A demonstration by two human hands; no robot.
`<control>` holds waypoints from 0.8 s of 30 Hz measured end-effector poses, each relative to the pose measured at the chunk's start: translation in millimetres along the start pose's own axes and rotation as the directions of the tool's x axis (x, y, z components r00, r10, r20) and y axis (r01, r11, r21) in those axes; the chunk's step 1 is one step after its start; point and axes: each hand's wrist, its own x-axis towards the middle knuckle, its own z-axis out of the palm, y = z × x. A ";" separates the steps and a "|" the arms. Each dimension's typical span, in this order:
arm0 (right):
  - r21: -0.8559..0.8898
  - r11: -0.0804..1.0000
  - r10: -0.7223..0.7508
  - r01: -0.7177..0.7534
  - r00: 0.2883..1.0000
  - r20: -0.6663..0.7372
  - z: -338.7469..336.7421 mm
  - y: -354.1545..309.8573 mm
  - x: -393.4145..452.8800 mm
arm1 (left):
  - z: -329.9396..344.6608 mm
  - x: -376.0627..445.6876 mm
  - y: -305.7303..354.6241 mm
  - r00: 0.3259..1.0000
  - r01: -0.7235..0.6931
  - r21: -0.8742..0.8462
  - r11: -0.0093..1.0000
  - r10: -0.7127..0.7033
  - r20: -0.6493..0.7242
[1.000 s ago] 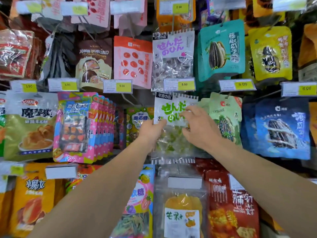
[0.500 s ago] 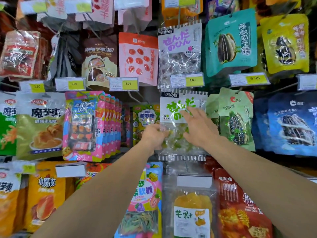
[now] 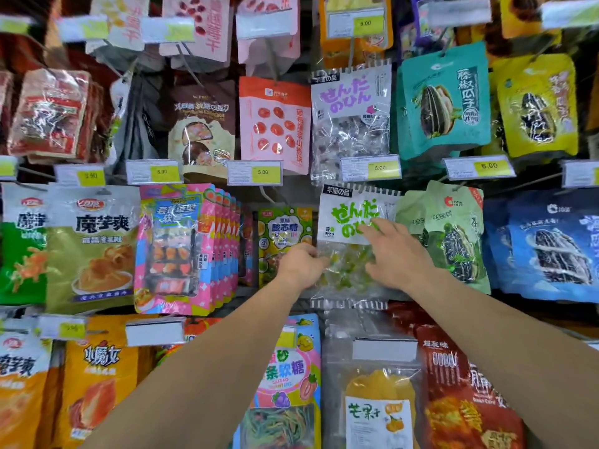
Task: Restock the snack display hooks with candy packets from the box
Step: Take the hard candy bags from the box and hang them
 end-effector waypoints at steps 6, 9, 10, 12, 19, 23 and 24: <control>-0.026 0.999 0.020 -0.019 0.999 0.034 -14.8 -43.0 -21.5 | -47.6 -26.8 -13.0 0.992 -0.129 0.193 0.973 0.127 0.024; -0.004 1.000 0.028 -0.028 0.999 0.037 -19.4 -74.8 -39.7 | -76.5 -61.2 -24.3 0.964 -0.259 0.355 0.898 0.263 0.040; 0.004 1.000 0.023 -0.024 0.999 0.041 -19.2 -85.5 -46.1 | -86.4 -73.0 -29.7 0.958 -0.279 0.396 0.875 0.280 0.056; 0.012 1.000 0.012 -0.013 0.998 0.059 -17.4 -105.3 -59.0 | -105.1 -94.6 -39.6 0.959 -0.282 0.460 0.842 0.268 0.097; 0.074 0.997 -0.012 -0.002 0.982 0.191 -5.4 -187.5 -128.3 | -165.0 -177.1 -91.7 0.969 -0.246 0.471 0.847 0.199 0.148; 0.122 0.992 -0.045 0.014 0.964 0.261 4.0 -225.5 -171.5 | -186.0 -224.2 -118.4 0.982 -0.173 0.483 0.858 0.116 0.146; 0.126 0.992 -0.060 0.027 0.962 0.267 8.0 -234.9 -182.0 | -190.3 -237.0 -126.3 0.986 -0.145 0.487 0.861 0.084 0.146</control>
